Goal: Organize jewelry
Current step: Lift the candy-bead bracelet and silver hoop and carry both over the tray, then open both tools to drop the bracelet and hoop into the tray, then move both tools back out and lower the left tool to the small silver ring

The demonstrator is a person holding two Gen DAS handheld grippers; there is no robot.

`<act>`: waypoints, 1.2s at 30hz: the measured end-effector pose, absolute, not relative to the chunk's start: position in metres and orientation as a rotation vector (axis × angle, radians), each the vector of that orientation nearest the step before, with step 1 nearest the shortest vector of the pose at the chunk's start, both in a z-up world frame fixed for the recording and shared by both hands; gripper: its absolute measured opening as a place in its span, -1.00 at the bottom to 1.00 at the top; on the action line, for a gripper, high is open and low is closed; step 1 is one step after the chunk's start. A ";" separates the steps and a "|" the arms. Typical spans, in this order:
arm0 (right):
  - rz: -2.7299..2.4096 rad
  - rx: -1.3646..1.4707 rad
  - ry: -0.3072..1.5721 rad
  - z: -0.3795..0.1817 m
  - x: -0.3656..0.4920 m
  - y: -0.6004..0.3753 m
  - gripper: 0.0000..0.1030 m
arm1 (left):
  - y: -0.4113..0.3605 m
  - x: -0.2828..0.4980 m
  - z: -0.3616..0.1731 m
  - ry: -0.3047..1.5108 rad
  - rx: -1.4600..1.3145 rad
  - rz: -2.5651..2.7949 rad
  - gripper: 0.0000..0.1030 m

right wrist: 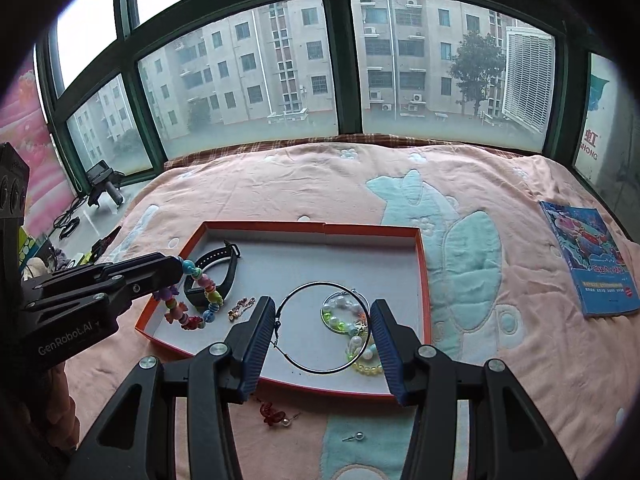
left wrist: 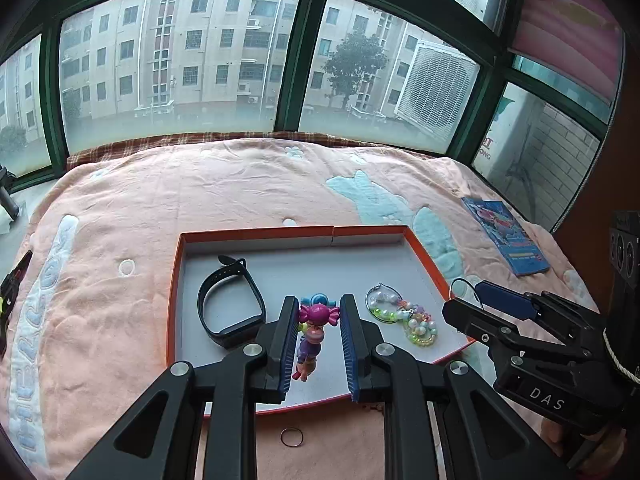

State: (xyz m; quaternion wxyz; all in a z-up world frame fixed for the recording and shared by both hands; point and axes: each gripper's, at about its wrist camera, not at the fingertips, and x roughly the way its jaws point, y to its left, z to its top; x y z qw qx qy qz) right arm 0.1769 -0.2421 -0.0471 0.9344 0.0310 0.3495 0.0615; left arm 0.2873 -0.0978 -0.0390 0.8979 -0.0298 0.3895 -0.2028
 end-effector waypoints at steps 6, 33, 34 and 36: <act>0.136 0.071 0.785 -0.072 0.190 -0.241 0.06 | -0.095 0.301 -0.068 0.863 -0.071 -0.411 -0.57; 0.180 0.079 0.867 -0.106 0.202 -0.231 0.08 | -0.082 0.292 -0.093 0.920 -0.072 -0.365 -0.22; 0.177 0.073 0.861 -0.104 0.202 -0.231 0.09 | -0.081 0.289 -0.092 0.917 -0.067 -0.361 -0.22; 0.180 0.079 0.854 -0.101 0.199 -0.231 0.09 | -0.079 0.283 -0.089 0.913 -0.061 -0.365 -0.22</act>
